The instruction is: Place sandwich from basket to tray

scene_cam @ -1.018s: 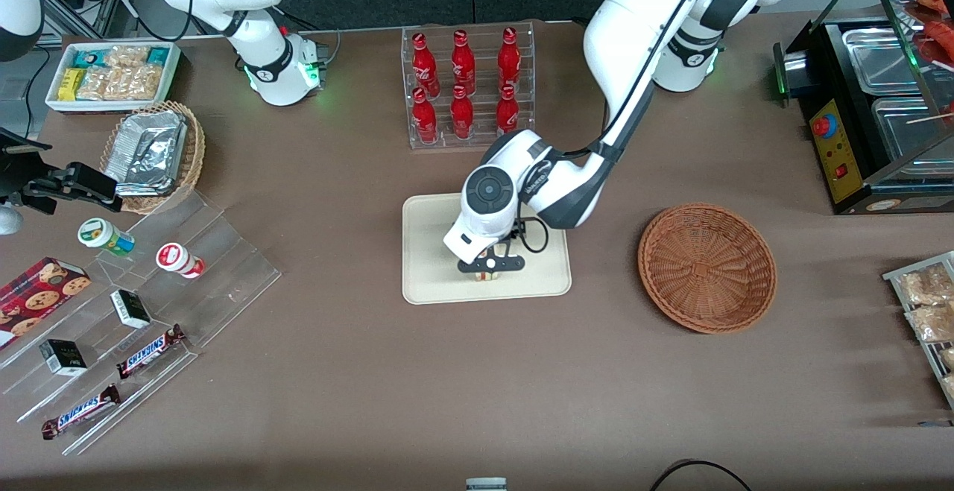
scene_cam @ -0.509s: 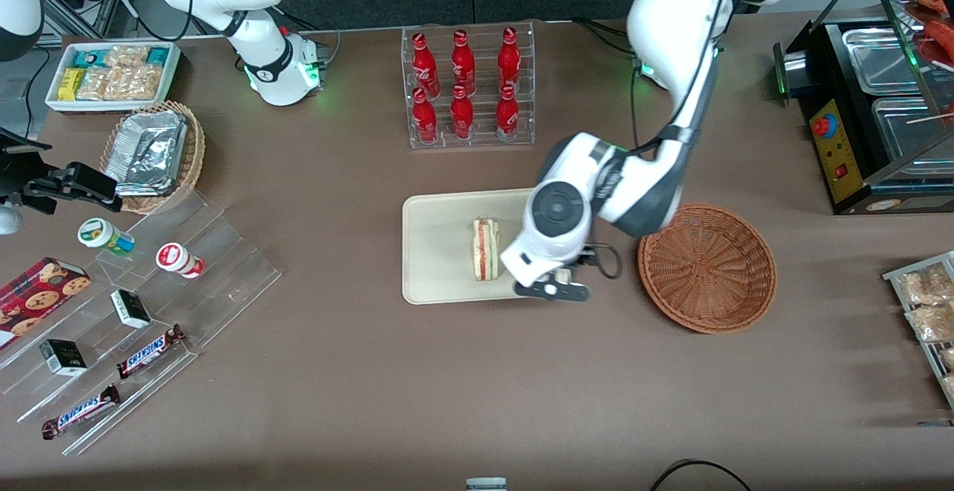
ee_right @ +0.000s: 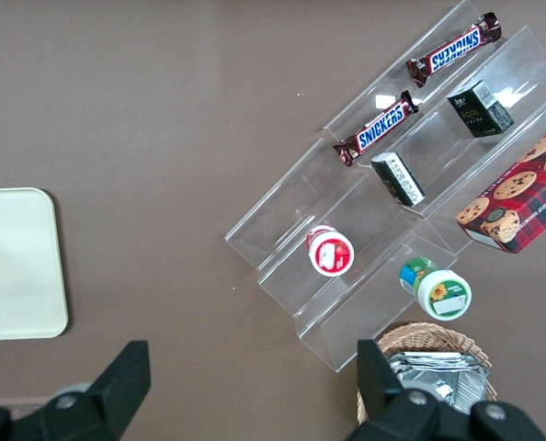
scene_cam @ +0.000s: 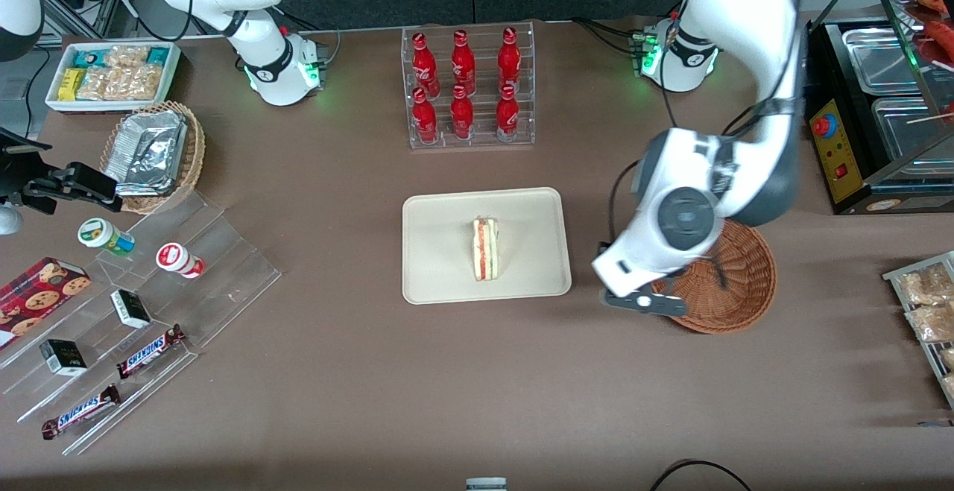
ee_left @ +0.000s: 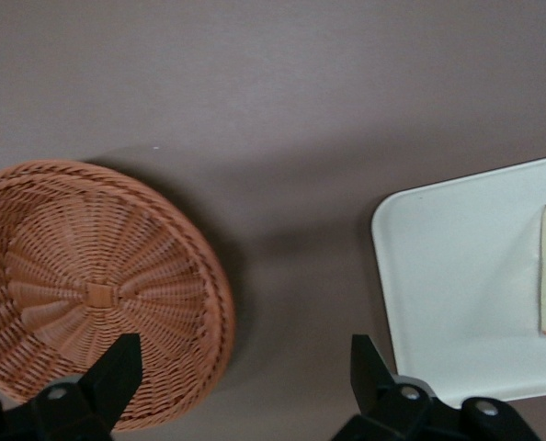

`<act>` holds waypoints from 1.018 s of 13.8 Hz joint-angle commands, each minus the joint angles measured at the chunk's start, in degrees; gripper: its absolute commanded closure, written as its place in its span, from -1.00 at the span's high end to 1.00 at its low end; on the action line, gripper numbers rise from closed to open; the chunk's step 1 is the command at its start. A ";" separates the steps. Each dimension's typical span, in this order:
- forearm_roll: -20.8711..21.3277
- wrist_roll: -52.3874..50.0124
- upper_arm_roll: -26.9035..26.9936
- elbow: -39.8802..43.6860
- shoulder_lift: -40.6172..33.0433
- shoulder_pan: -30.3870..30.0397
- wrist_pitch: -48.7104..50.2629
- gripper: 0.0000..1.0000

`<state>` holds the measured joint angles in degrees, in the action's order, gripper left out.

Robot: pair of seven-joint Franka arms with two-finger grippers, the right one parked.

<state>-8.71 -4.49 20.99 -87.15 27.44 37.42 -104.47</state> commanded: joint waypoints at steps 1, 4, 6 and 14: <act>-2.36 2.30 3.35 -3.29 -2.92 0.73 0.05 1.00; -3.68 2.12 4.59 -3.03 -3.00 0.82 0.40 1.00; -3.60 2.12 5.99 -3.63 -4.66 0.82 1.11 1.00; 0.00 1.86 -9.70 -4.43 -12.22 -17.86 4.35 1.00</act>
<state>-10.64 -2.60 17.10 -89.87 19.33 25.31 -102.23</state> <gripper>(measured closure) 0.000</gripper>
